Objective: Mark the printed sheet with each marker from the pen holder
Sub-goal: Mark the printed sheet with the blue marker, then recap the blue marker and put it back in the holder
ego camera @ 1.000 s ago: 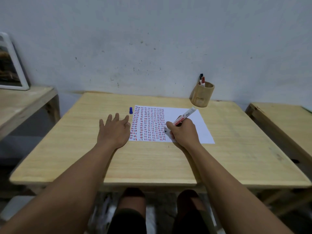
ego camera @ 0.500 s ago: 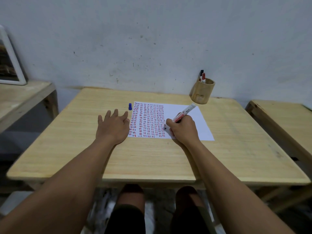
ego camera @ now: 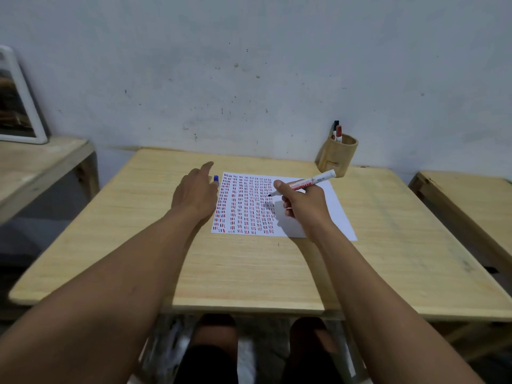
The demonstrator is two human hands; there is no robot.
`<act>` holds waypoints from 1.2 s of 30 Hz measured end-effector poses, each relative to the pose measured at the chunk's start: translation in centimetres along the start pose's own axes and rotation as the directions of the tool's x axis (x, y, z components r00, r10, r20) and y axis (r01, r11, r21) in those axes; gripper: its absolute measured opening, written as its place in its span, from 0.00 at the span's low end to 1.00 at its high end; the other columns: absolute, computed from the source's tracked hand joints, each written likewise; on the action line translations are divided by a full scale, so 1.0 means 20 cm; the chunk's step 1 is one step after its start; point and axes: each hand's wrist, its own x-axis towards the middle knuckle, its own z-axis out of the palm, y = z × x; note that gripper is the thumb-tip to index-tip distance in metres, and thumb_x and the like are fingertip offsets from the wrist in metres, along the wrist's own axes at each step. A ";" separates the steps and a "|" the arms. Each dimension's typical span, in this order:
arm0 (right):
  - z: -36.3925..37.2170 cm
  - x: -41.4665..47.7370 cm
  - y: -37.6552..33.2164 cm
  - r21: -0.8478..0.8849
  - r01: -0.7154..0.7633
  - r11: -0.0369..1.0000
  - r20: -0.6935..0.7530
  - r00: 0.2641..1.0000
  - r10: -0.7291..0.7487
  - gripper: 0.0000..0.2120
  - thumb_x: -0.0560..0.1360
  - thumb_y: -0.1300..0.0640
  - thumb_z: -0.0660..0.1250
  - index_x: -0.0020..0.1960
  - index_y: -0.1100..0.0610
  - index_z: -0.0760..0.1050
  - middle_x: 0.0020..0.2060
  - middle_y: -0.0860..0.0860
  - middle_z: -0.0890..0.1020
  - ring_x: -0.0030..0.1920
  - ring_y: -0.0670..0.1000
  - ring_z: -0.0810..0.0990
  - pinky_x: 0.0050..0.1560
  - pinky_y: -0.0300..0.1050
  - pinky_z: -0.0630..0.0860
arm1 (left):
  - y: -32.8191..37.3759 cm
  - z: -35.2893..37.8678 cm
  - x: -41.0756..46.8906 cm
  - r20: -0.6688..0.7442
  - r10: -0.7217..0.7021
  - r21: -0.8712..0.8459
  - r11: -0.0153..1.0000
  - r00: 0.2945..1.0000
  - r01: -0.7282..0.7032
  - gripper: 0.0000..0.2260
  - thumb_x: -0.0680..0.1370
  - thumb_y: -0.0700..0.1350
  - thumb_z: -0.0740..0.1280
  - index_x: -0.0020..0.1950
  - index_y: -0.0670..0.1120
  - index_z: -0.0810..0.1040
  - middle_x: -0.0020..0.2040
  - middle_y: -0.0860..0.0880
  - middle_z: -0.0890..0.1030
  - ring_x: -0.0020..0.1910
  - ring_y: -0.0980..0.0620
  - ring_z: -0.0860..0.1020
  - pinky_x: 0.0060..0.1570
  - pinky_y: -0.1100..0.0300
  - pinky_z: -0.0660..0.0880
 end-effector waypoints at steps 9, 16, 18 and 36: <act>0.05 0.01 -0.08 0.290 -0.195 0.937 0.073 0.981 0.182 0.07 0.79 0.62 0.66 0.44 0.64 0.77 0.33 0.56 0.77 0.29 0.49 0.75 0.29 0.38 0.76 | 0.00 0.03 0.07 -0.052 0.139 0.059 0.989 0.989 -0.135 0.11 0.81 0.41 0.65 0.59 0.47 0.85 0.53 0.46 0.86 0.52 0.42 0.83 0.50 0.51 0.80; 0.05 0.01 -0.09 0.340 -0.176 0.924 -0.007 0.982 0.189 0.06 0.76 0.62 0.71 0.48 0.66 0.81 0.31 0.53 0.75 0.28 0.47 0.73 0.29 0.36 0.76 | 0.23 -0.04 0.00 -0.139 -0.082 -0.493 0.870 0.987 0.003 0.06 0.79 0.42 0.69 0.52 0.46 0.86 0.45 0.50 0.86 0.43 0.54 0.82 0.37 0.77 0.71; 0.06 0.01 -0.13 0.452 -0.188 0.872 -0.011 0.976 0.216 0.04 0.76 0.64 0.68 0.43 0.64 0.78 0.31 0.54 0.76 0.28 0.48 0.73 0.29 0.36 0.77 | 0.29 -0.06 -0.02 -0.130 -0.085 -0.568 0.823 0.988 -0.004 0.05 0.79 0.41 0.70 0.52 0.45 0.86 0.45 0.49 0.86 0.41 0.54 0.81 0.30 0.79 0.69; -0.04 -0.06 -0.28 0.535 -0.028 0.844 -0.023 0.999 0.048 0.07 0.79 0.63 0.68 0.45 0.66 0.81 0.33 0.55 0.82 0.31 0.48 0.81 0.35 0.37 0.82 | 0.60 -0.11 -0.12 0.100 -0.094 -0.840 0.525 0.991 0.134 0.05 0.79 0.44 0.71 0.51 0.45 0.85 0.46 0.47 0.87 0.47 0.53 0.84 0.51 0.52 0.79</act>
